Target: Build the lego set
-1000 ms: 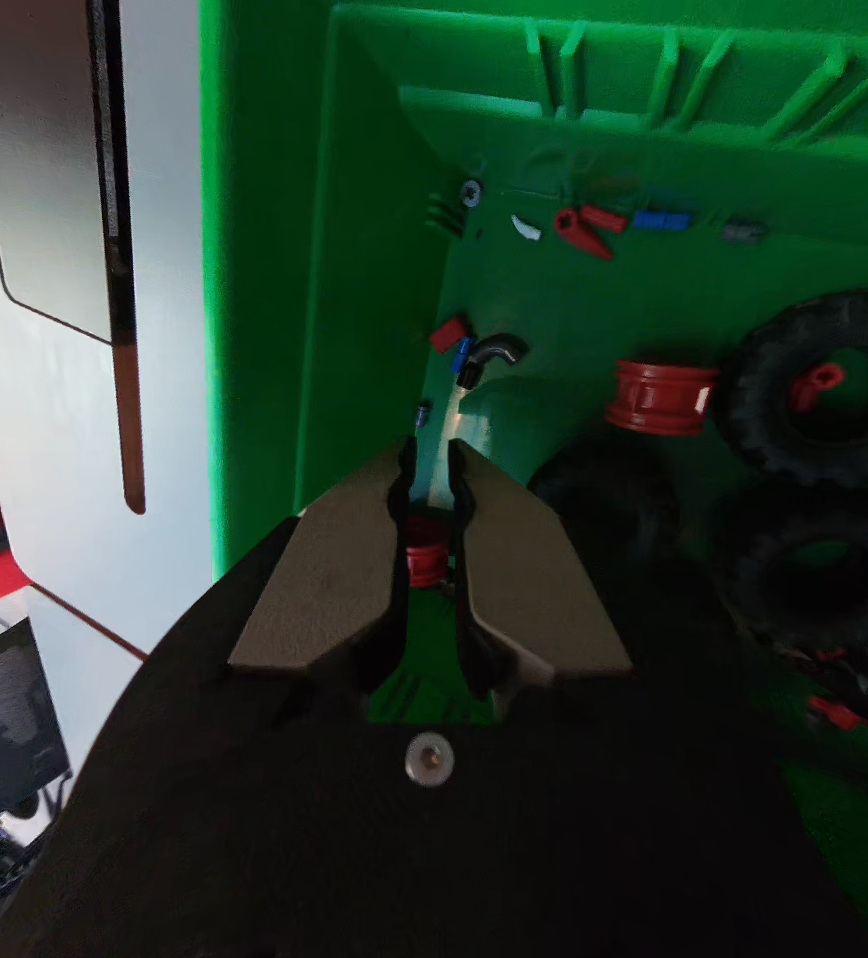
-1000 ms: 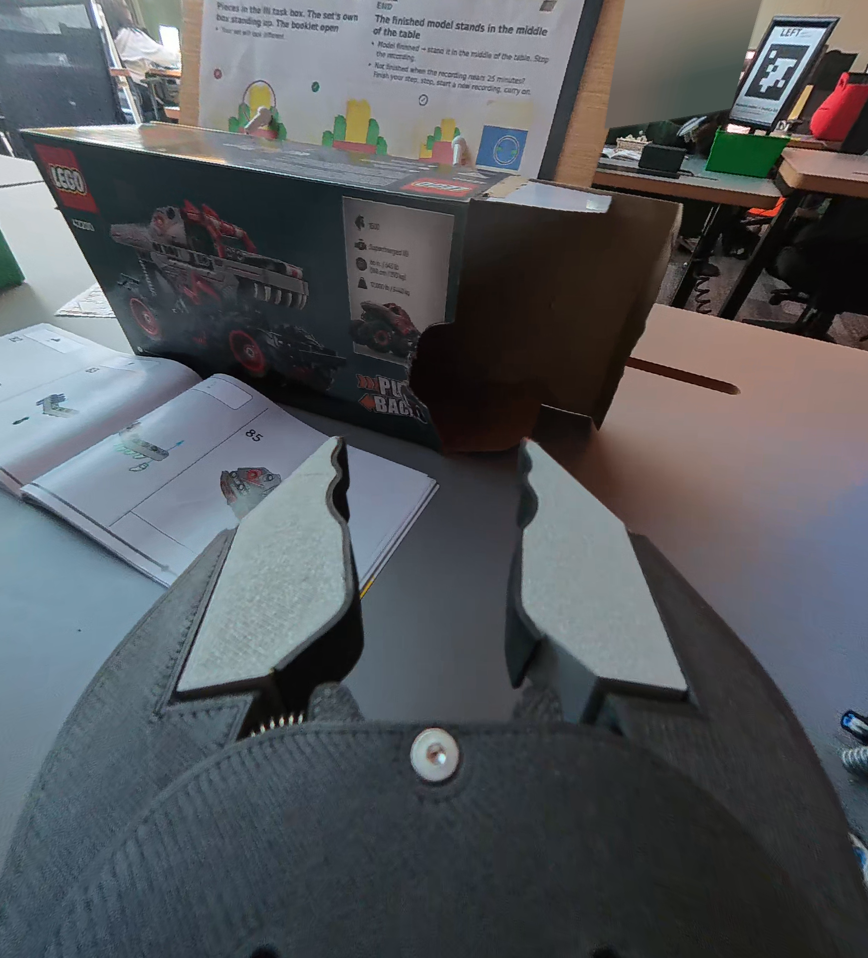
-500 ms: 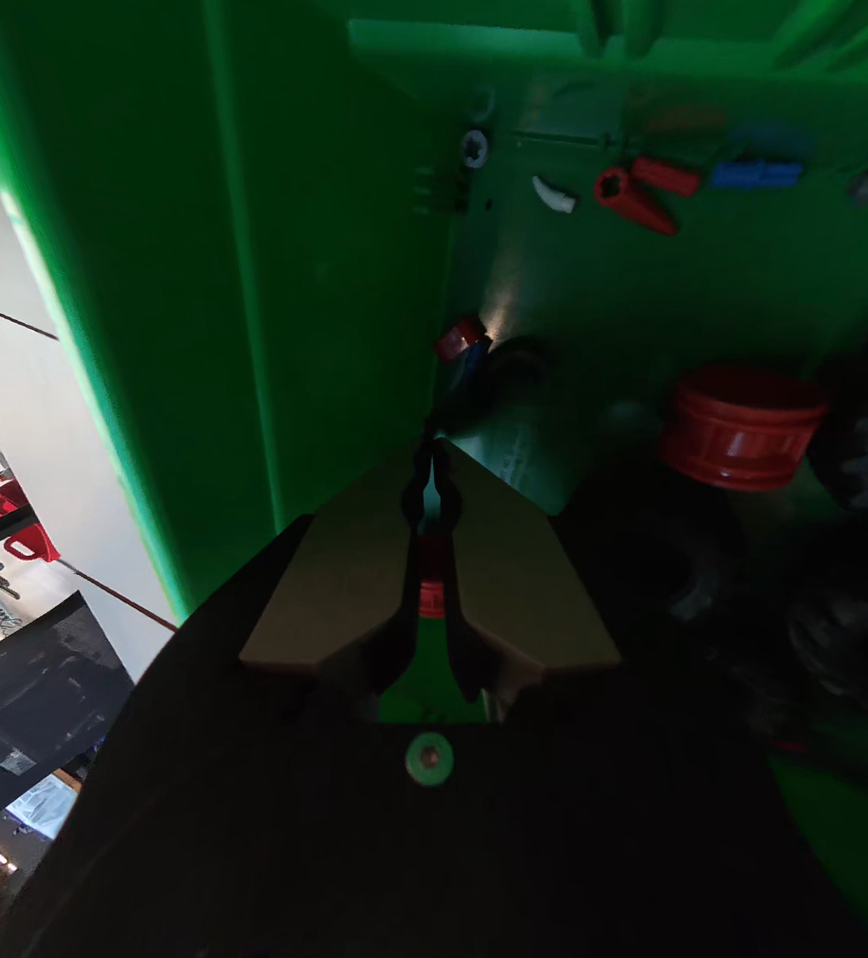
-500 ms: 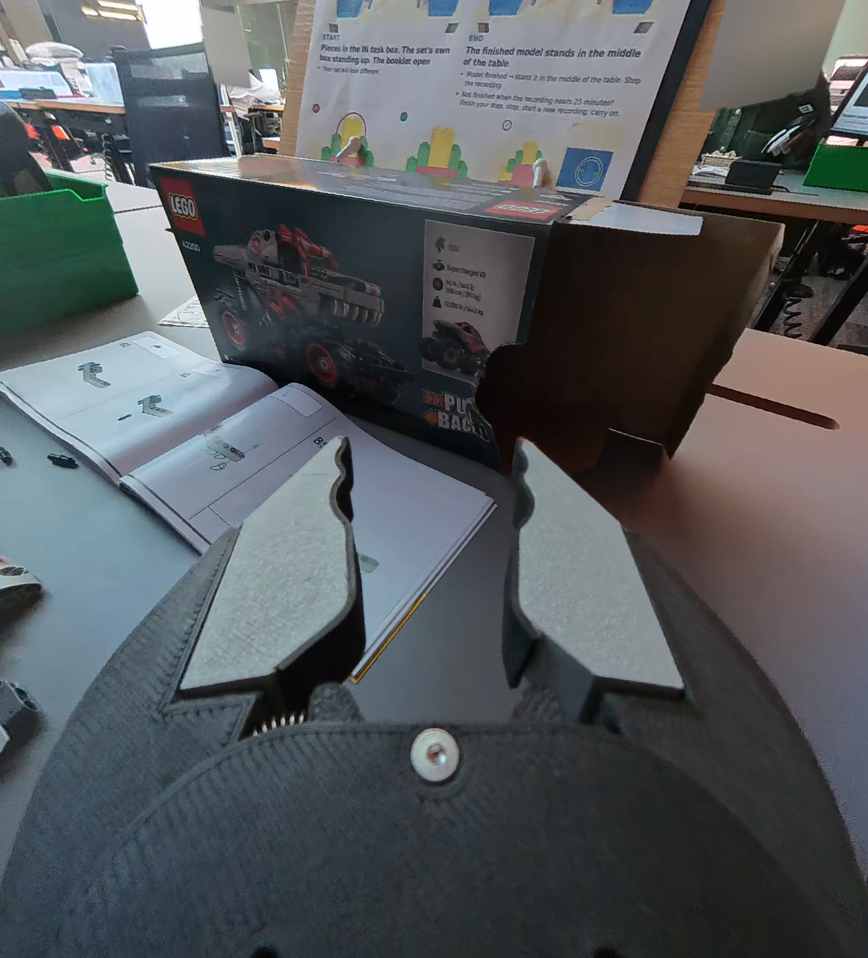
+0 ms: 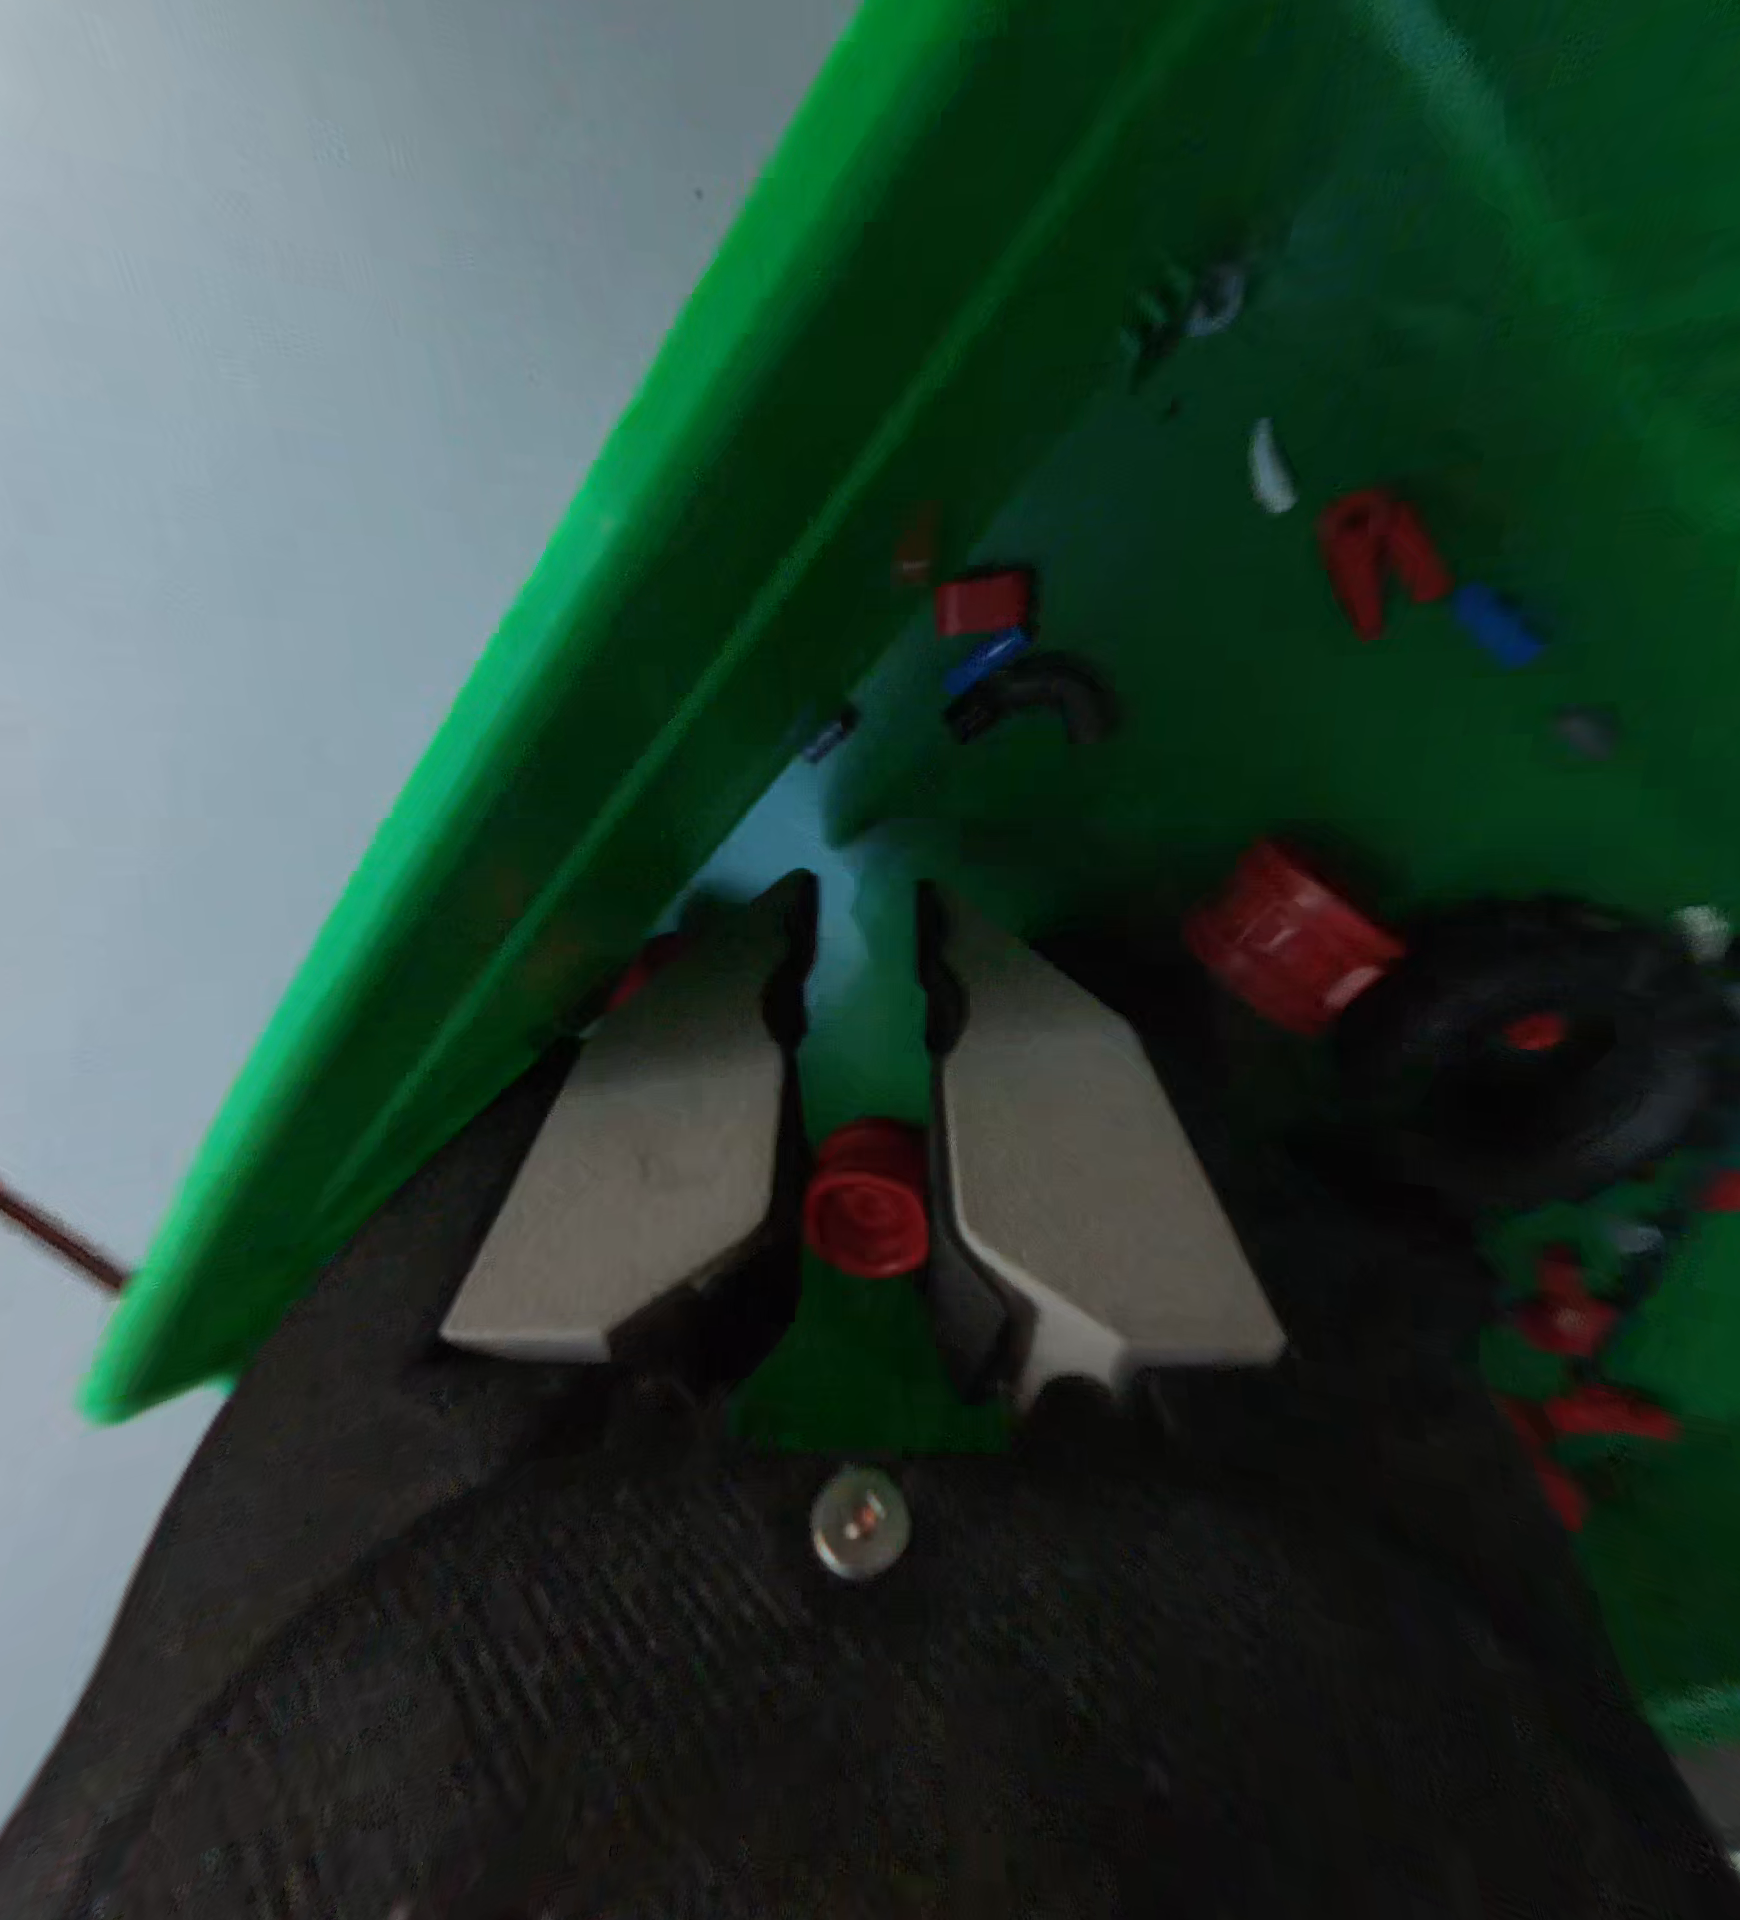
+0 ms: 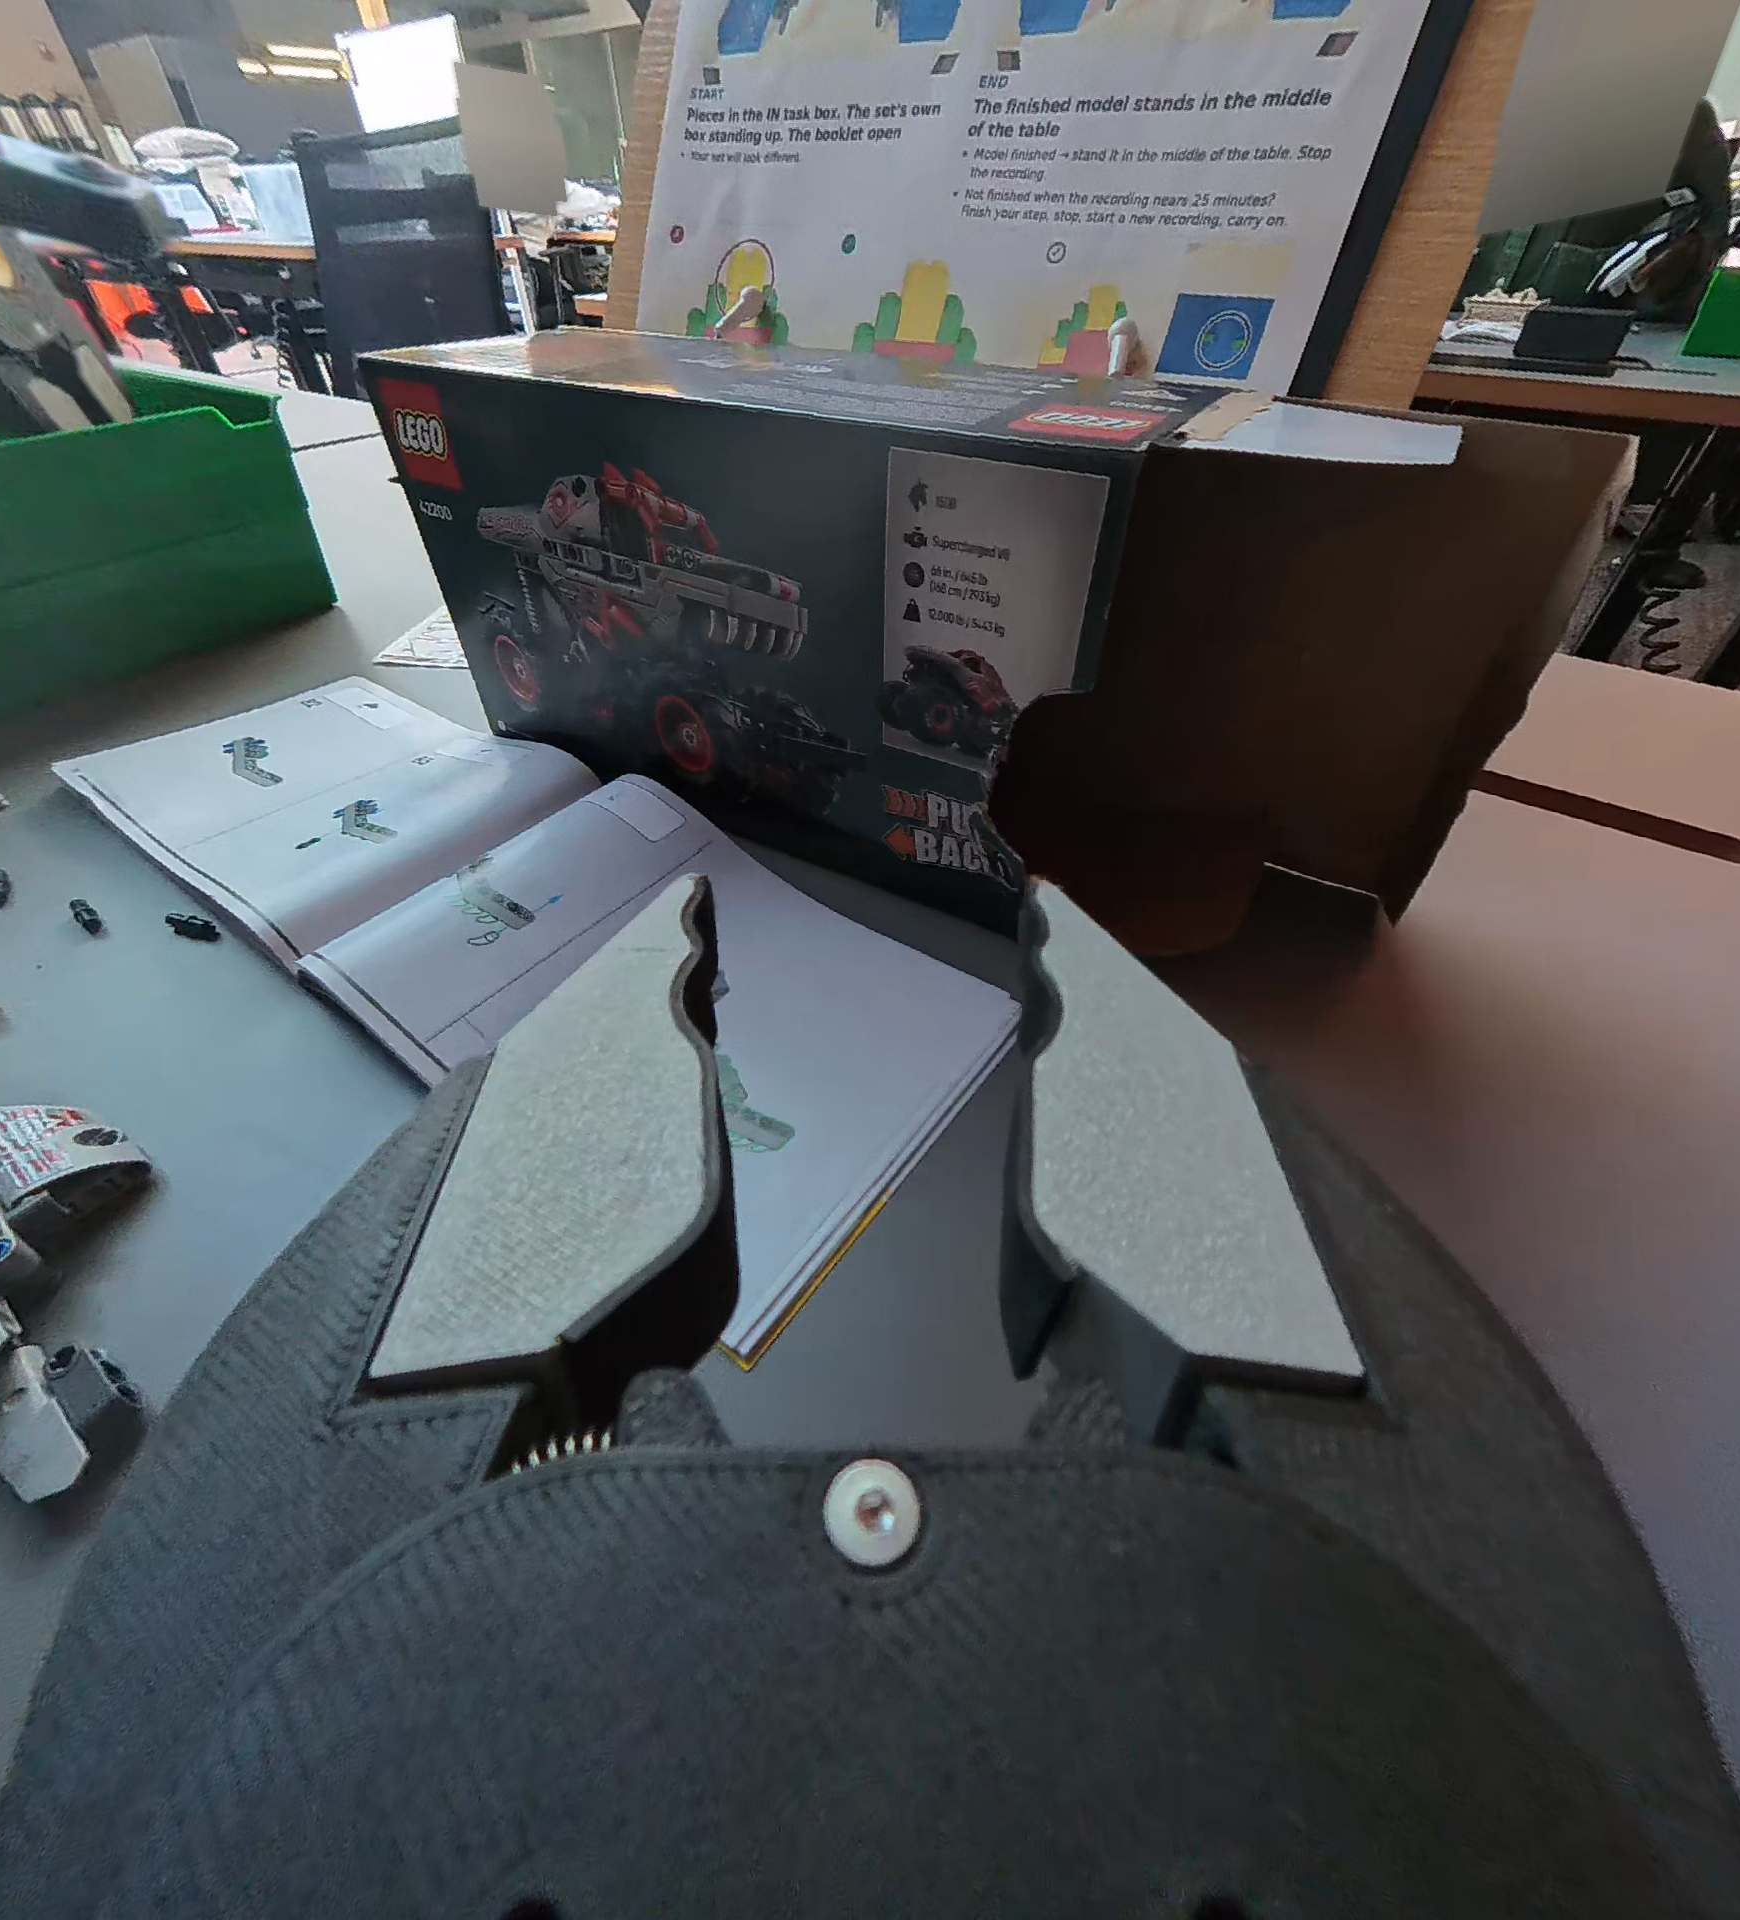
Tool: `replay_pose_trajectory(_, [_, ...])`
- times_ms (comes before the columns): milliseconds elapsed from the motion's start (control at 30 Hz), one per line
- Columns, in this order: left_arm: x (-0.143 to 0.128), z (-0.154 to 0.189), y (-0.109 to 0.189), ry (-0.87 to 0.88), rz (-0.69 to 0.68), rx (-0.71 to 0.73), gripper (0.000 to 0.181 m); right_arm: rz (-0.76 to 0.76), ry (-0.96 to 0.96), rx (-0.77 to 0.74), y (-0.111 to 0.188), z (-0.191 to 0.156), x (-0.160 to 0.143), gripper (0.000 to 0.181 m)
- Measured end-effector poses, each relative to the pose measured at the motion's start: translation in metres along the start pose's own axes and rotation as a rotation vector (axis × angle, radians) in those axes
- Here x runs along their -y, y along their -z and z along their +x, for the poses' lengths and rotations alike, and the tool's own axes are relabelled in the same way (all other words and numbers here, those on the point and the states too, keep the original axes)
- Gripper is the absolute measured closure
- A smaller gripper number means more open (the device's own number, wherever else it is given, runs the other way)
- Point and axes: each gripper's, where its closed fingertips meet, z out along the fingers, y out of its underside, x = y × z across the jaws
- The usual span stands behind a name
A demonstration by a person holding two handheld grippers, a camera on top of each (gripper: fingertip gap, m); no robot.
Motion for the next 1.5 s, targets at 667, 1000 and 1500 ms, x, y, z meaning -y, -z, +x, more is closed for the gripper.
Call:
replay_pose_trajectory(667, [0.021, -0.008, -0.012, 0.756, 0.271, 0.066, 0.179, 0.033, 0.008, 0.357, -0.005, -0.088, 0.014, 0.135])
replay_pose_trajectory(1000, [0.024, -0.011, -0.010, 0.817, 0.329, 0.047, 0.166, 0.066, 0.050, 0.394, 0.003, -0.102, 0.024, 0.141])
replay_pose_trajectory(1500, [0.025, -0.004, -0.009, 0.747, 0.336, 0.030, 0.176, 0.068, 0.055, 0.382, 0.005, -0.101, 0.024, 0.146])
